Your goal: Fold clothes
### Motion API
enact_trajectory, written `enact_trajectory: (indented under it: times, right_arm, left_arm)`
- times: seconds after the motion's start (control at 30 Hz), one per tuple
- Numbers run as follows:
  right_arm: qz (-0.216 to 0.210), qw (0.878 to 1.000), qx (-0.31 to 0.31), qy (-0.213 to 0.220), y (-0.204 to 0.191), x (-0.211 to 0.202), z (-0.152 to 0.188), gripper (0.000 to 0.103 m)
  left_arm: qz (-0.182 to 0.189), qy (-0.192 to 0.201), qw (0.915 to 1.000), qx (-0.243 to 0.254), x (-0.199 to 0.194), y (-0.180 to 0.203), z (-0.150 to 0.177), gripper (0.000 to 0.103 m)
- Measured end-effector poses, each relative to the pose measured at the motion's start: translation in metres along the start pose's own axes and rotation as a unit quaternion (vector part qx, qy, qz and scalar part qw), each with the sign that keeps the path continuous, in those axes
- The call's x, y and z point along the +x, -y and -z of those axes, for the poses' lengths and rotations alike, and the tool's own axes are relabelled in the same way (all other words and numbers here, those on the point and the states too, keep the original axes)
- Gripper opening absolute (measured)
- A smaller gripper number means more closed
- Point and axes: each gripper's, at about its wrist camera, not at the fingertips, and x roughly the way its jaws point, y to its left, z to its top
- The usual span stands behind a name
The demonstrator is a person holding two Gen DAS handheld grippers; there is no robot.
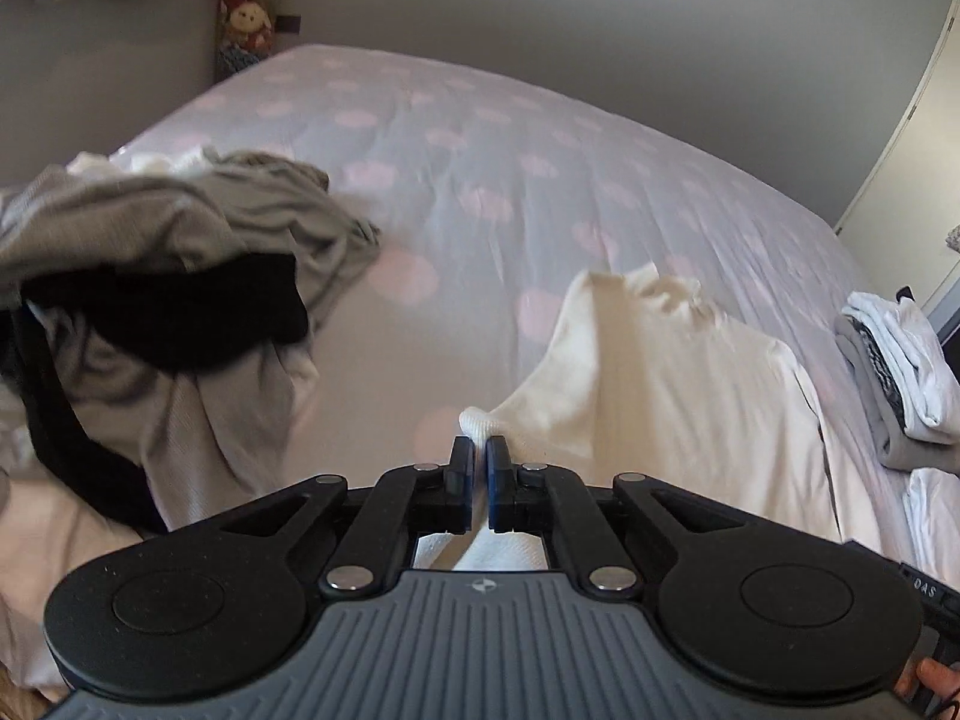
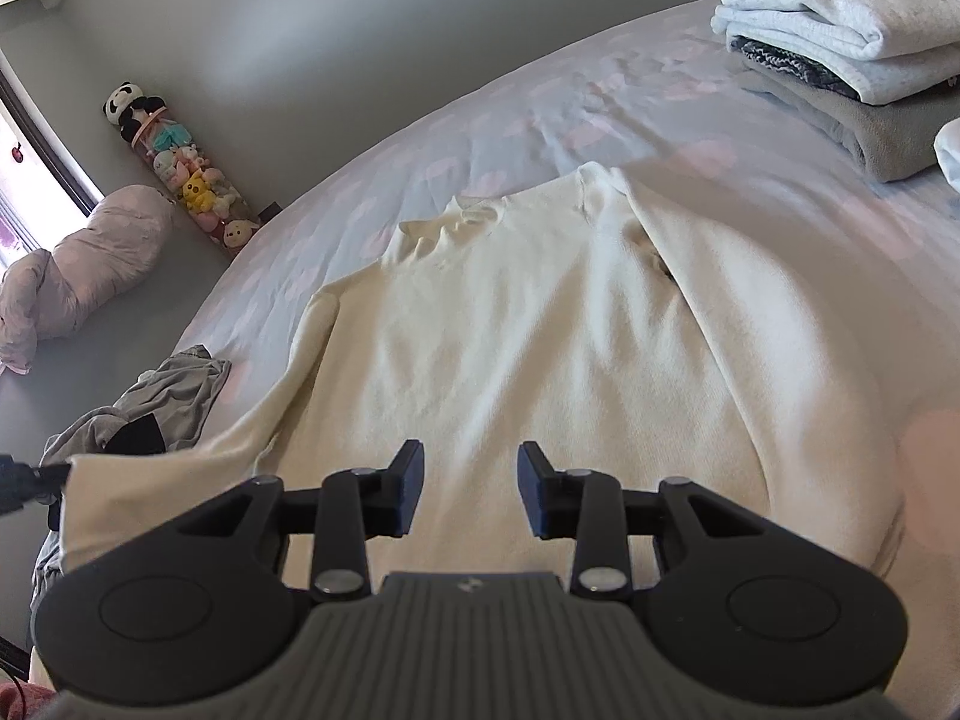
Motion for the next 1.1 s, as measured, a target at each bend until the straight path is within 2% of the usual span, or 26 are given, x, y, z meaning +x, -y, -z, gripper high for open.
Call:
enact_trajectory:
  times: [0.17,0.3,0.47,0.63,0.7,0.8,0.83,0.93,1.1]
  right_arm:
    - [0.0,1.0,0.005,-0.012,0.002,0.009,0.0,0.038]
    - [0.0,1.0,0.008,-0.024,0.004,0.018,0.001,0.038]
    - [0.01,0.999,0.02,-0.035,0.01,0.028,0.0,0.038]
    - [0.02,0.999,0.021,-0.04,0.01,0.035,0.0,0.038]
    - [0.023,0.999,0.019,-0.039,0.01,0.036,0.0,0.038]
    - [0.026,0.999,0.015,-0.032,0.008,0.033,-0.001,0.038]
    - [0.027,0.999,0.014,-0.029,0.008,0.031,-0.002,0.038]
    - [0.048,0.998,0.018,-0.028,0.011,0.017,-0.009,0.038]
    - [0.084,0.996,0.025,-0.027,0.016,-0.008,-0.022,0.04]
  left_arm:
    - [-0.064,0.023,0.9972,0.031,-0.003,-0.015,-0.056,0.002]
    - [-0.109,0.014,0.993,0.045,0.014,-0.033,-0.084,0.002]
    - [-0.152,-0.021,0.9866,0.055,0.061,-0.057,-0.091,0.002]
    - [-0.177,-0.057,0.9811,0.052,0.096,-0.072,-0.069,0.003]
    - [-0.165,-0.049,0.9845,0.033,0.096,-0.072,-0.058,0.006]
    - [-0.142,-0.017,0.9895,0.023,0.083,-0.058,-0.041,0.024]
    - [-0.135,-0.008,0.9905,0.026,0.077,-0.05,-0.036,0.026]
    - [-0.098,0.007,0.9946,0.033,0.061,-0.023,-0.019,0.026]
    - [-0.02,0.003,0.9996,0.019,0.045,0.015,0.011,0.029]
